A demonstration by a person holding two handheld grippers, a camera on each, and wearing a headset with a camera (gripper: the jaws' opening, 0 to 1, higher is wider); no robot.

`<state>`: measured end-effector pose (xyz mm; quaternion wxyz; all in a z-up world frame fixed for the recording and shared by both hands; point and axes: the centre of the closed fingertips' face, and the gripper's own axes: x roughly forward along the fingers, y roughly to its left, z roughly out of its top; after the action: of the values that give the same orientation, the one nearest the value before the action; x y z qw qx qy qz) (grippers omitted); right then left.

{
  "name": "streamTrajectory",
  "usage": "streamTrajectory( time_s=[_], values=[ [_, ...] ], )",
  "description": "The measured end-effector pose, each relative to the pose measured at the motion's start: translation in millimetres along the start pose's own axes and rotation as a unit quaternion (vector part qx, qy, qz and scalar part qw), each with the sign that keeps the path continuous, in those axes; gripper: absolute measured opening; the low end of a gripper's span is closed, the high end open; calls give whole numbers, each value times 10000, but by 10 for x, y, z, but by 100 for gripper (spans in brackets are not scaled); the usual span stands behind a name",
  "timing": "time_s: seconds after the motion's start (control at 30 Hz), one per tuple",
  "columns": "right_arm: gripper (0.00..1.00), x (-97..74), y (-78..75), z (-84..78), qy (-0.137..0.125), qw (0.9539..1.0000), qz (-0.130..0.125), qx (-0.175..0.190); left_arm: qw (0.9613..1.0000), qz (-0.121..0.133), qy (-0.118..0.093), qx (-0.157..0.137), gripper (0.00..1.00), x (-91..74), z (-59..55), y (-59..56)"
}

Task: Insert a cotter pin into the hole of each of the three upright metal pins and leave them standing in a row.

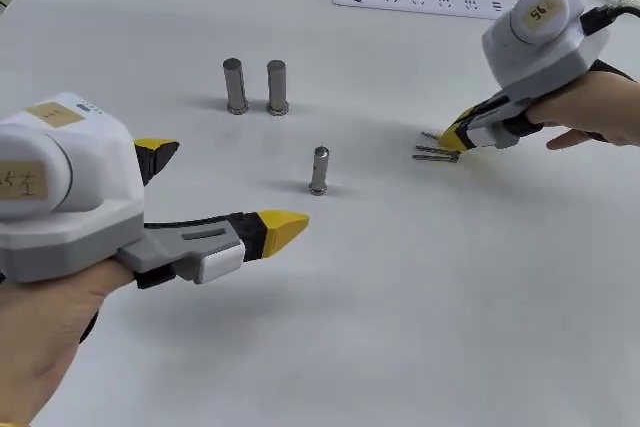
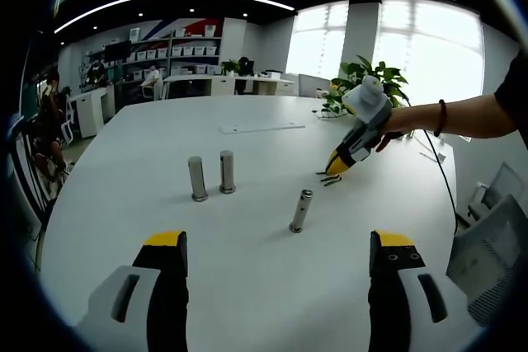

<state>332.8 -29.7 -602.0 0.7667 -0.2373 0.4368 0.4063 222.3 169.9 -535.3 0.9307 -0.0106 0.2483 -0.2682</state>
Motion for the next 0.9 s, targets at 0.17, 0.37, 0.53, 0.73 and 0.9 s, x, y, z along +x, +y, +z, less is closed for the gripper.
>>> streamTrajectory(
  time_s=[0.17,0.37,0.53,0.73,0.9],
  values=[
    [0,-21,36,-10,75,9995,-42,-294,10000,-4,16,0,89,0,-7,3],
    [0,-41,66,-11,206,9958,-124,-881,10000,-34,33,5,88,5,-10,-5],
    [0,19,-10,-10,278,9925,-135,-1186,10000,-76,29,1,86,4,-3,-10],
    [0,35,-38,10,245,9908,-131,-1325,9999,-137,30,31,82,-1,13,-33],
    [0,7,-15,109,19,9899,-123,-1412,9998,-190,-15,43,79,3,50,-62]
  ],
)
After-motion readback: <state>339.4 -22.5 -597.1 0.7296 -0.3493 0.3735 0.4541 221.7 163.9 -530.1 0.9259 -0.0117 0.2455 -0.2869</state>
